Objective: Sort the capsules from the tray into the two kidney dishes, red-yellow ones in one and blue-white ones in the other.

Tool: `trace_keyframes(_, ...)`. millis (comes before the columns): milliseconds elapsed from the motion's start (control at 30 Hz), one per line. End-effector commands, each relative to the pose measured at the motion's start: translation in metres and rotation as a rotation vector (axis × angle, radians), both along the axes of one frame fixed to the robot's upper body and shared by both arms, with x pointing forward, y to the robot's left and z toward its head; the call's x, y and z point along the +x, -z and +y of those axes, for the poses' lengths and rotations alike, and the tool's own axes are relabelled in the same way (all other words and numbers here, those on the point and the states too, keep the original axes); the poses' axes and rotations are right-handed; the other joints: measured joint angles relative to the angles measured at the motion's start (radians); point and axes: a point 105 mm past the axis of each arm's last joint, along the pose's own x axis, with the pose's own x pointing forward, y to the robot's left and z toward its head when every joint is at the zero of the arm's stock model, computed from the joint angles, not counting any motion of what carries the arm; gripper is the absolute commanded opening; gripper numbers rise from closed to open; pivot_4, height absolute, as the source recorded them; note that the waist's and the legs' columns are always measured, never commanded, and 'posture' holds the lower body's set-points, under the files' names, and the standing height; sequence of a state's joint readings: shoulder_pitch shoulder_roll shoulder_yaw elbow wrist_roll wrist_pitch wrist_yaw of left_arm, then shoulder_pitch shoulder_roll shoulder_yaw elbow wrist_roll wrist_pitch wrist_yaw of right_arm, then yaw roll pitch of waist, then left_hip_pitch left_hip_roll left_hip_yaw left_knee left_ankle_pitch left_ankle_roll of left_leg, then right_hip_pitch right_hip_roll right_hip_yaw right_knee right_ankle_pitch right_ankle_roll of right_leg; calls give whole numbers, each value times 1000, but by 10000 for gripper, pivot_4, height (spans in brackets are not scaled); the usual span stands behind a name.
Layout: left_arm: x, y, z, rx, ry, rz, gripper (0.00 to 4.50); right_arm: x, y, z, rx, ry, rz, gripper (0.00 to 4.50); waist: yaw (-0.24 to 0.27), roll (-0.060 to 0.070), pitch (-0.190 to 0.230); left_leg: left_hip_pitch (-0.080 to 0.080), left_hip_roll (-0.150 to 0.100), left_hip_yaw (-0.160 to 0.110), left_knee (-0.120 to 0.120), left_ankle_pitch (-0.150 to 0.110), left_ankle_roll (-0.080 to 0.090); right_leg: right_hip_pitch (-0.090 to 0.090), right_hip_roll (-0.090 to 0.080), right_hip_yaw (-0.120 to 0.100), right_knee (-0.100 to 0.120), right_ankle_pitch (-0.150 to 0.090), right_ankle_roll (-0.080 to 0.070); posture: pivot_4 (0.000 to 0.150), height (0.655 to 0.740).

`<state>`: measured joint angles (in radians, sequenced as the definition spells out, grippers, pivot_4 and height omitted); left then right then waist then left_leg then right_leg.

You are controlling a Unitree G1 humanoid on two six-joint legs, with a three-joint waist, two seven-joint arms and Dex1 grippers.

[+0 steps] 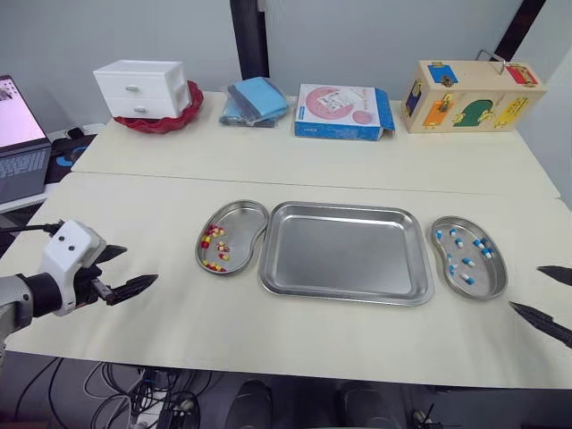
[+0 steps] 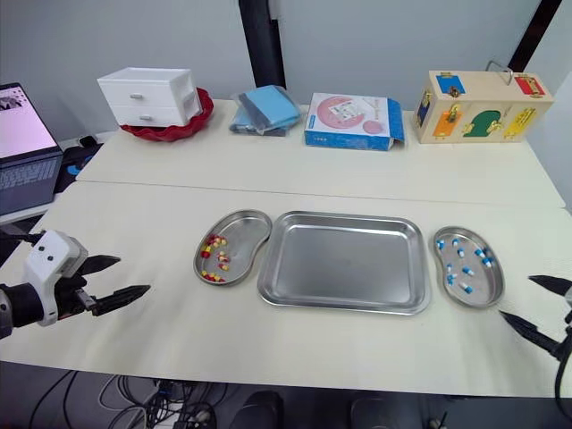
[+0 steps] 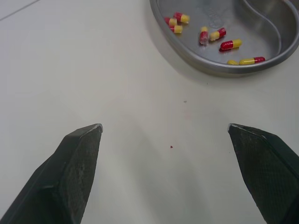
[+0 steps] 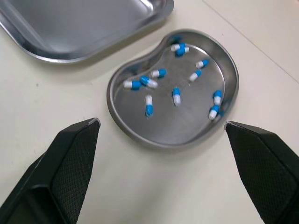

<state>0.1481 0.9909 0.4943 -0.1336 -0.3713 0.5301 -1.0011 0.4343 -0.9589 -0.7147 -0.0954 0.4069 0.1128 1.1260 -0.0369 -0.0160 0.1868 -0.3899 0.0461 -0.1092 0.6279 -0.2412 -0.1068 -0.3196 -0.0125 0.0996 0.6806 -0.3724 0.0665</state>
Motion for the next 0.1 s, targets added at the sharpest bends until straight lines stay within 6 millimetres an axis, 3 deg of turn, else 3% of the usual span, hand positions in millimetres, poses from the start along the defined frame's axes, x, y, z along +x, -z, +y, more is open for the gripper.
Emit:
trace_keyframes(33,-2,-10,6,20,-10,-32,44559,3,-12,-7,-58,-17,-26,45000,0,0,0,0,0,0,0,0,0,0,0,0,0,0,0,1500,7312)
trace_keyframes(100,-2,-8,3,-6,-4,-26,44559,4,-12,-7,-62,-25,-22,45000,0,0,0,0,0,0,0,0,0,0,0,0,0,0,0,1500,7312)
